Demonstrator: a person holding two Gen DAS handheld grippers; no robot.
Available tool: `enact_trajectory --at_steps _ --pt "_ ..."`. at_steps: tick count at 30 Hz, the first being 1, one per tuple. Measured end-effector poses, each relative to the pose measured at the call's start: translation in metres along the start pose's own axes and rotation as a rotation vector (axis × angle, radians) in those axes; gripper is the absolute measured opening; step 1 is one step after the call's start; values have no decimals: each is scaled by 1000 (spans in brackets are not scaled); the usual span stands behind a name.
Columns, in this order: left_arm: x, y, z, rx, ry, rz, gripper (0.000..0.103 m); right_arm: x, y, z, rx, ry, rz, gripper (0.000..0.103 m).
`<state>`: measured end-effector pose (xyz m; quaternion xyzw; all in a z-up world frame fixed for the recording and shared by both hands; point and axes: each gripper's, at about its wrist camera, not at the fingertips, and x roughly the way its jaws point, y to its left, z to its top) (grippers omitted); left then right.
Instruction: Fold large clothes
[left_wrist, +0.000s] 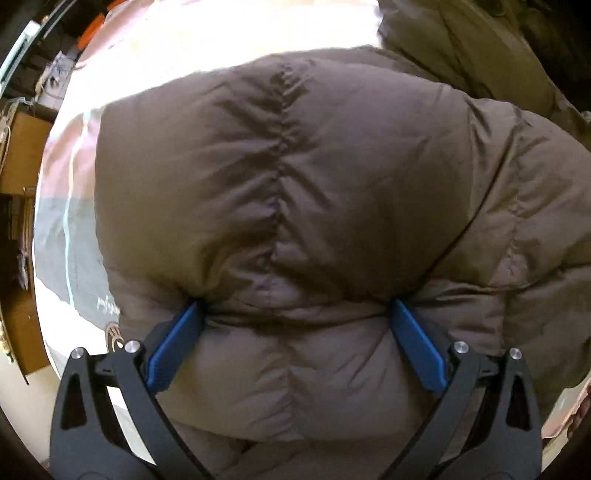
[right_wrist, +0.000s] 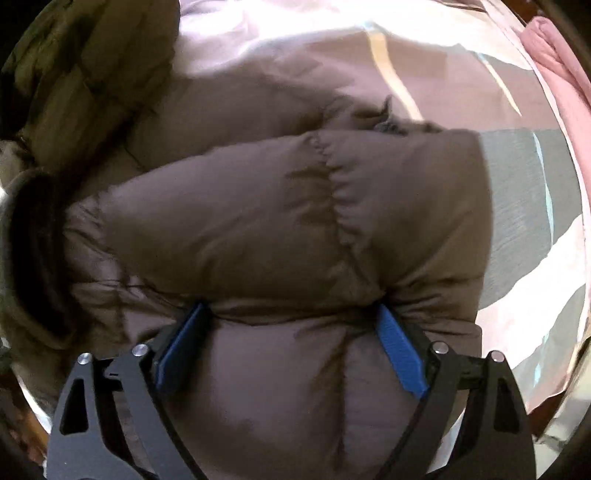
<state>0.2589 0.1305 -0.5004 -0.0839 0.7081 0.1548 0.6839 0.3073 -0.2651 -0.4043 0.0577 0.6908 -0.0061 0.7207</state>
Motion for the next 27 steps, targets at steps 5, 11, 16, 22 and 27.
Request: enact_trajectory --at_steps 5,11,16,22,27 --pt "-35 14 -7 -22 -52 -136 101 -72 36 51 -72 -230 182 90" --pt "-69 37 -26 -43 -95 -193 101 -101 112 179 -216 -323 6 90" --pt "-73 68 -64 -83 -66 -208 101 -78 154 247 -240 -297 -95 89" --pt "-65 90 -97 -161 21 -221 101 -109 146 209 -147 -338 50 12" --pt "-66 104 -102 -194 14 -228 101 -181 111 109 -181 -558 372 11"
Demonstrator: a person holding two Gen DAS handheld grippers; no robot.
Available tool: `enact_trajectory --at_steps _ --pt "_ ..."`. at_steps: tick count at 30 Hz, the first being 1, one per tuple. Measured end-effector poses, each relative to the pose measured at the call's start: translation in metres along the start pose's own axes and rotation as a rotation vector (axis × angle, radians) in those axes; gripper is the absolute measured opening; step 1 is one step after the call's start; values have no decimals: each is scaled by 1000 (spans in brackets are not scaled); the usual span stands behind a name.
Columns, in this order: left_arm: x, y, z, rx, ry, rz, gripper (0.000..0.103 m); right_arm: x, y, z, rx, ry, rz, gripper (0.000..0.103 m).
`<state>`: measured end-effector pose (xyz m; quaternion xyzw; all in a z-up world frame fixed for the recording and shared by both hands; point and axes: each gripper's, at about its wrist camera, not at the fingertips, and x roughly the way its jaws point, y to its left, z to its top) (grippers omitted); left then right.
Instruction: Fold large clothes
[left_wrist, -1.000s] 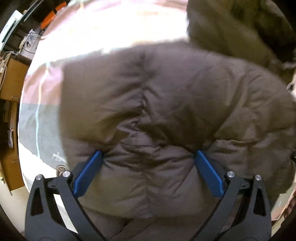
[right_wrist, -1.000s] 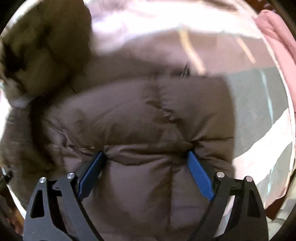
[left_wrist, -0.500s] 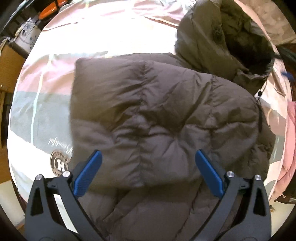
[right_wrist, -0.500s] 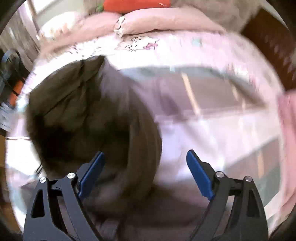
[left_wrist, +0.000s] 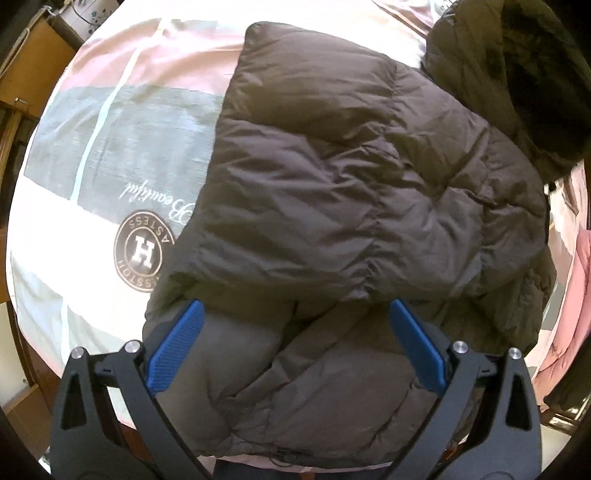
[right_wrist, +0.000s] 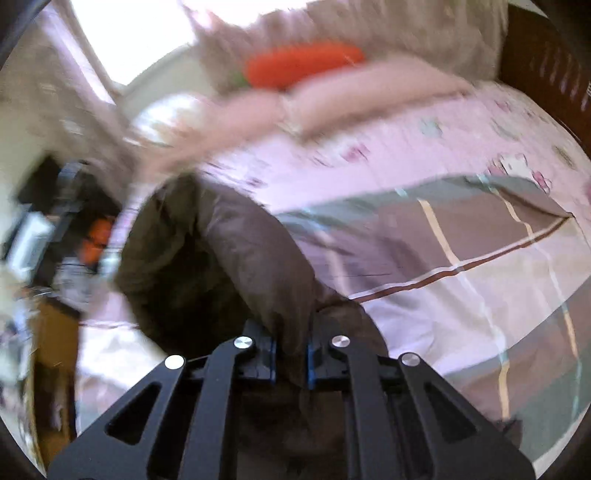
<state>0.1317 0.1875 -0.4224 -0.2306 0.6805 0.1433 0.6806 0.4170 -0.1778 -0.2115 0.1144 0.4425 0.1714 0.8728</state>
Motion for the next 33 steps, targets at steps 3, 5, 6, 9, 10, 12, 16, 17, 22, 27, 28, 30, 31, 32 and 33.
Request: enact_trajectory --at_steps 3,5,6,9,10,12,16,17,22,27,28,30,31,32,33 --pt "-6 2 0 -9 -13 -12 101 -76 -16 -64 27 -10 75 12" --pt "-7 1 0 -11 -18 -19 101 -101 -30 -108 4 34 38 18" --pt "-7 0 -1 -11 -15 -24 101 -106 -36 -136 -36 103 -26 24" --pt "-3 -5 -3 -13 6 -46 101 -110 -58 -199 -59 232 -213 67" --pt "-1 -9 -4 -10 11 -50 101 -113 -64 -215 -56 249 -239 81" --pt "-1 -18 -4 0 8 -55 101 -113 -67 -239 -91 311 -297 84" --pt "-1 -38 3 9 -4 -88 101 -117 -81 -250 176 360 -124 85" --pt "-2 -45 7 9 -8 -97 101 -114 -88 -247 318 358 -26 89" --pt "-5 -77 18 29 -5 -128 101 -82 -80 -212 688 325 262 92" --pt "-6 -88 -11 59 16 -124 101 -13 -30 -188 875 545 408 97" --pt "-3 -85 -18 53 27 -126 101 3 -24 -191 941 596 370 97" --pt "3 -74 -35 16 70 -136 101 28 -22 -196 1009 639 293 98" --pt "5 -68 -43 0 90 -145 101 39 -23 -200 1044 642 245 98" --pt "6 -64 -47 -7 98 -147 101 44 -25 -202 1073 634 228 96" --pt "5 -58 -52 -13 102 -142 101 47 -29 -206 1112 607 223 90"
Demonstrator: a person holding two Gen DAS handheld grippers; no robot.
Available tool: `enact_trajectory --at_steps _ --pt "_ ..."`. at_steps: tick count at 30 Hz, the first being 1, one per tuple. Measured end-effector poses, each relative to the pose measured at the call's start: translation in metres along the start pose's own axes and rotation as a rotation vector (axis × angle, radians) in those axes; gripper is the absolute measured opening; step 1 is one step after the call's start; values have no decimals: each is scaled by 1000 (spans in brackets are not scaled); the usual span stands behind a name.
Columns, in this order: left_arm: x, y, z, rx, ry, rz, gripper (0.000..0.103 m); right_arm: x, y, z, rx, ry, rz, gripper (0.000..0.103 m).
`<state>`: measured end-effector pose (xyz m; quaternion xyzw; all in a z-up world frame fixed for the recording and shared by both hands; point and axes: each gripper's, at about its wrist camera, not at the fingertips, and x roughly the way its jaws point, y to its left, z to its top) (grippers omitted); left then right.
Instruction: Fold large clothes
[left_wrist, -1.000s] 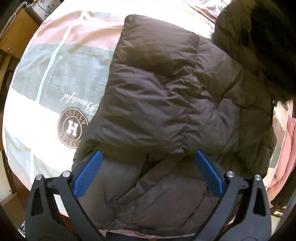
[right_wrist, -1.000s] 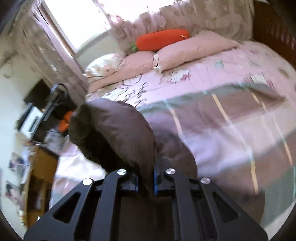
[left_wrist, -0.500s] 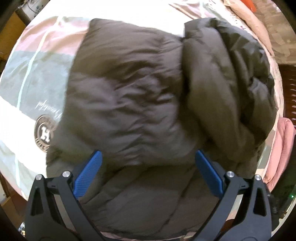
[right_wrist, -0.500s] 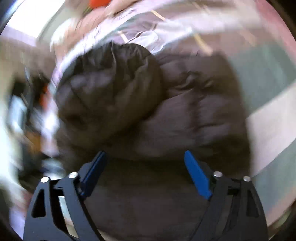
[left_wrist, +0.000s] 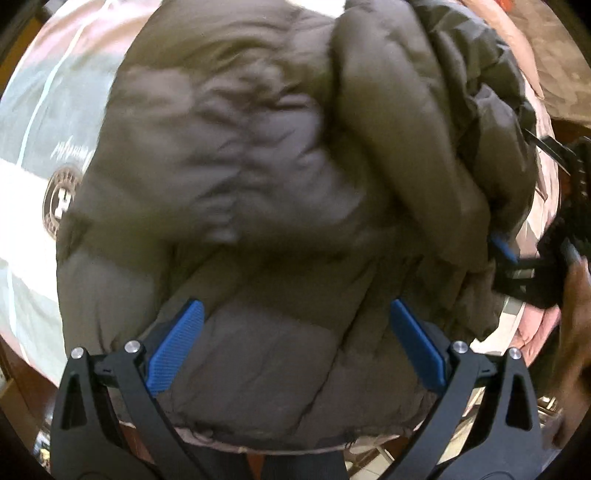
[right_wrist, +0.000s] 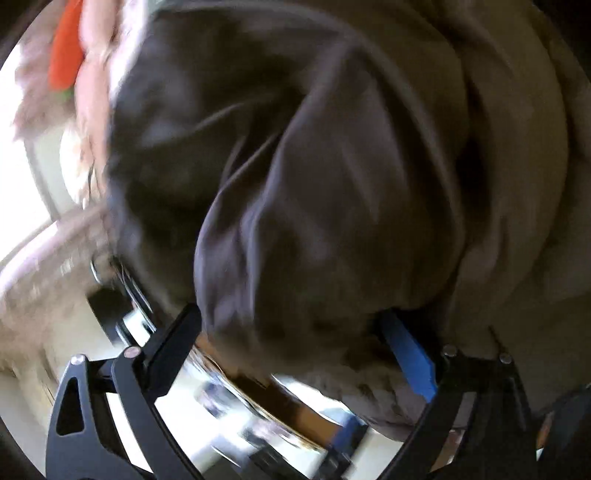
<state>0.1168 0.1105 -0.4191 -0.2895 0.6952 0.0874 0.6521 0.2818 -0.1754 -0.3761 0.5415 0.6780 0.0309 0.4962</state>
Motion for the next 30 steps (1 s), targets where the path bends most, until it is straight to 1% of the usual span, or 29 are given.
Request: enact_trajectory --at_steps 1,2,3,4,5,7,9,10,12,13,14,15,17,18,19,20,21,23,25,27,29,30 --pt "-2 5 -4 -4 -3 11 101 -3 -3 1 5 -33 10 49" --pt "-3 9 -6 -7 -5 18 101 -8 -4 -2 -12 -54 31 25" --pt "-4 13 -8 -12 -6 19 101 -13 -4 -4 -32 -67 67 22" --pt "-7 16 -10 -16 -9 18 101 -23 -1 -11 -90 -88 130 17" --pt "-10 20 -11 -22 -15 18 101 -34 5 -20 -182 -98 154 16" --pt "-16 27 -12 -31 -33 22 101 -56 10 -40 -319 -110 218 15" --pt "-22 32 -8 -38 -48 20 101 -87 9 -68 -459 -115 238 15" --pt "-27 34 -7 -40 -58 20 101 -97 4 -78 -496 -115 226 15" --pt "-30 39 -1 -44 -84 17 101 -112 -12 -98 -572 -107 172 15" --pt "-33 39 -1 -44 -93 15 101 -113 -22 -108 -612 -105 111 15" --pt "-37 39 -1 -44 -104 13 101 -109 -36 -115 -644 -90 37 15" --pt "-41 39 1 -40 -109 13 101 -103 -48 -118 -660 -67 -14 15" --pt "-43 32 3 -22 -111 13 101 -85 -82 -117 -649 -33 -159 18" --pt "-43 26 4 -10 -111 14 101 -78 -92 -116 -637 -24 -196 20" --pt "-42 19 4 -1 -113 14 101 -71 -102 -113 -618 -25 -248 39" --pt "-35 3 3 17 -116 14 101 -68 -108 -110 -594 -43 -282 65" --pt "-35 -5 3 33 -117 14 101 -71 -111 -111 -580 -56 -266 71" --pt "-31 -23 1 66 -117 12 101 -83 -109 -106 -542 -94 -196 90" --pt "-29 -40 0 98 -121 10 101 -95 -108 -104 -535 -120 -186 94" --pt "-32 -49 5 120 -125 8 101 -103 -108 -104 -537 -109 -209 94" --pt "-40 -59 14 141 -140 16 101 -116 -112 -102 -509 -90 -207 94" --pt "-43 -67 14 157 -159 27 101 -121 -110 -101 -497 -97 -201 94"
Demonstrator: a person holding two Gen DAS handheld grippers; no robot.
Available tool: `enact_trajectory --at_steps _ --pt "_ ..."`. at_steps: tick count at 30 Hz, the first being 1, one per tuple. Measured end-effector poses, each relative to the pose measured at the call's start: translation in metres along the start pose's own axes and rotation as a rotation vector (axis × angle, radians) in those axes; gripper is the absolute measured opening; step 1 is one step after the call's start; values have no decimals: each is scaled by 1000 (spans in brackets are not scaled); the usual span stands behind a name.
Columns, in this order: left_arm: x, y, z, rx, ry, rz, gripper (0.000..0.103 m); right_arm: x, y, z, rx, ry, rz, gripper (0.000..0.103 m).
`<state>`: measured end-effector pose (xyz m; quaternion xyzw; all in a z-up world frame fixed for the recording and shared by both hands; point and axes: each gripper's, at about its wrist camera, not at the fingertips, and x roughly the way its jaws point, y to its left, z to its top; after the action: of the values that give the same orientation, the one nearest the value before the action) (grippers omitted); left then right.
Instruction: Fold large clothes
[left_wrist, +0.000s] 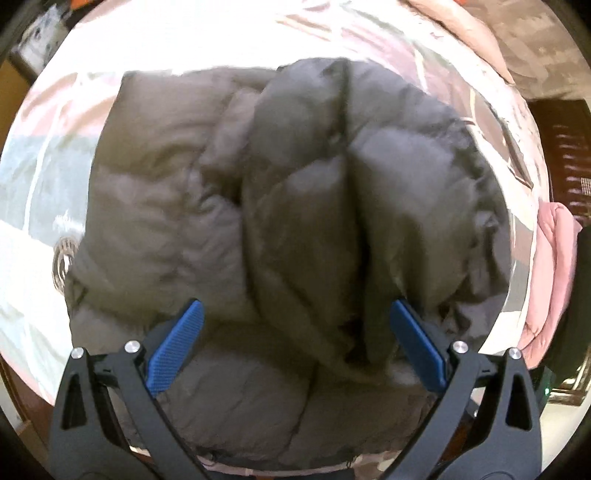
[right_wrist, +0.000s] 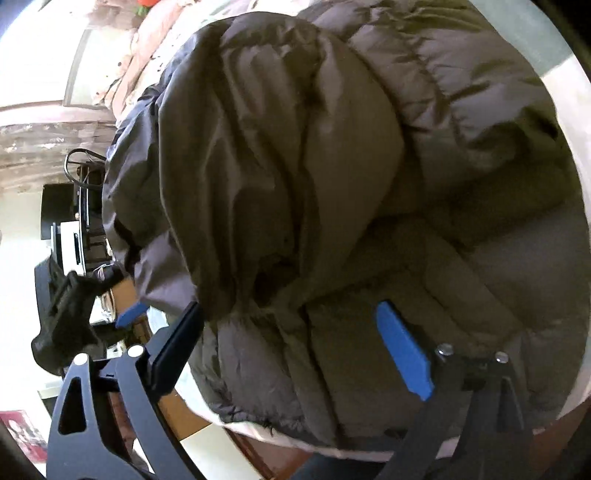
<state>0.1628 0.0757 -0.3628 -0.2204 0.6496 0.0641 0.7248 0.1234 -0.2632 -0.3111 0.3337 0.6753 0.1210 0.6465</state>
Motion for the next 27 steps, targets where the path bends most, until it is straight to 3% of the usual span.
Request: enact_trajectory --at_steps 4,6,8,12,14,16,18,20,23,27 --pt "-23 -31 18 87 -117 80 101 -48 3 2 -21 -181 -56 94" --pt "-29 -46 25 142 -160 105 101 -58 18 5 -61 -272 -51 85" --pt "-22 -59 28 190 -163 122 101 -63 35 15 -120 -304 -30 75" --pt "44 -70 13 235 18 201 101 -38 71 25 -210 -287 -6 67" --pt "76 -64 1 221 97 221 101 -14 89 32 -256 -264 -60 67" --pt "96 -47 -13 144 149 190 101 10 83 32 -269 -207 -119 67" --pt "103 -36 -22 94 162 169 101 42 65 36 -249 -124 -220 67" --pt "104 -34 -29 108 151 194 101 68 41 25 -251 -74 -334 61" --pt "113 -36 -43 156 172 229 101 81 22 9 -272 -44 -379 61" --pt "111 -26 -45 97 181 167 101 71 24 6 -246 -14 -341 61"
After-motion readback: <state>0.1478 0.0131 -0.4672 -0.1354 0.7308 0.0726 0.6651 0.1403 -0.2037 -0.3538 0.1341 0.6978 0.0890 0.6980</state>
